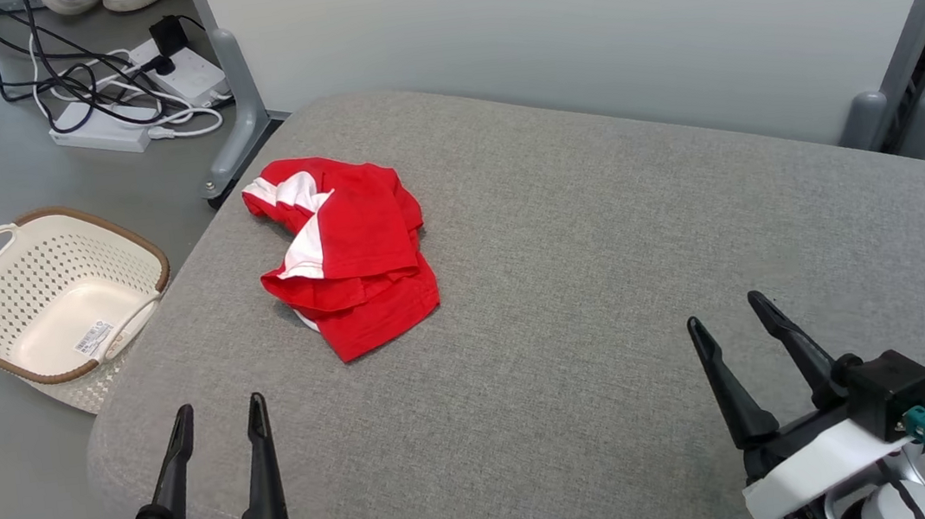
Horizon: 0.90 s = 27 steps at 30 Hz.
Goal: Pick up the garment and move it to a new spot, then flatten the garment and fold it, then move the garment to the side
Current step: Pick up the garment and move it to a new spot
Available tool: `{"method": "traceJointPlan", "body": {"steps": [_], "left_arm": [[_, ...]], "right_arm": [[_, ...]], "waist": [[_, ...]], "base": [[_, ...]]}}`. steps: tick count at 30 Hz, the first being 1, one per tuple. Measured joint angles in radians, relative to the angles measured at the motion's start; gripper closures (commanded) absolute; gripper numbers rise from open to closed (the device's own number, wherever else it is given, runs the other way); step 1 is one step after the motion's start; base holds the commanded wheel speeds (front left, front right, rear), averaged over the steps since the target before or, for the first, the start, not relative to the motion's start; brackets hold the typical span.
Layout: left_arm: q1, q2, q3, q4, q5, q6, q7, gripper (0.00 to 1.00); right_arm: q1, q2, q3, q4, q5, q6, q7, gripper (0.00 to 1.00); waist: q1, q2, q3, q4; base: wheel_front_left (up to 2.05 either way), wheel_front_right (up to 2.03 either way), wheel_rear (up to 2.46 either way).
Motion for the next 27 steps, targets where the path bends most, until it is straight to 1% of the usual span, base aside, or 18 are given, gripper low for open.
{"method": "traceJointPlan", "body": {"steps": [8, 21, 24, 27], "left_arm": [[0.013, 0.0, 0.018, -0.015, 0.0, 0.005, 0.0, 0.0], [0.026, 0.0, 0.023, -0.028, -0.009, 0.012, 0.0, 0.0], [0.017, 0.0, 0.013, 0.013, -0.012, 0.005, 0.0, 0.0], [-0.029, 0.0, 0.009, 0.046, -0.012, 0.0, 0.0, 0.0]], "right_arm": [[-0.003, 0.0, 0.026, 0.015, 0.01, 0.0, 0.0, 0.0], [-0.016, -0.002, 0.038, 0.022, 0.016, 0.0, 0.0, 0.0], [-0.023, -0.019, 0.028, 0.017, 0.002, 0.0, 0.0, 0.0], [-0.034, -0.031, 0.014, 0.001, -0.006, 0.0, 0.0, 0.0]], "waist": [[0.0, 0.0, -0.013, 0.007], [-0.0001, 0.0, -0.009, 0.006], [0.0, 0.0, 0.012, 0.006], [0.0, 0.0, 0.039, 0.008]], "base": [[0.0, 0.0, 0.0], [0.0, 0.0, 0.0], [0.0, 0.0, 0.0], [0.0, 0.0, 0.0]]}}
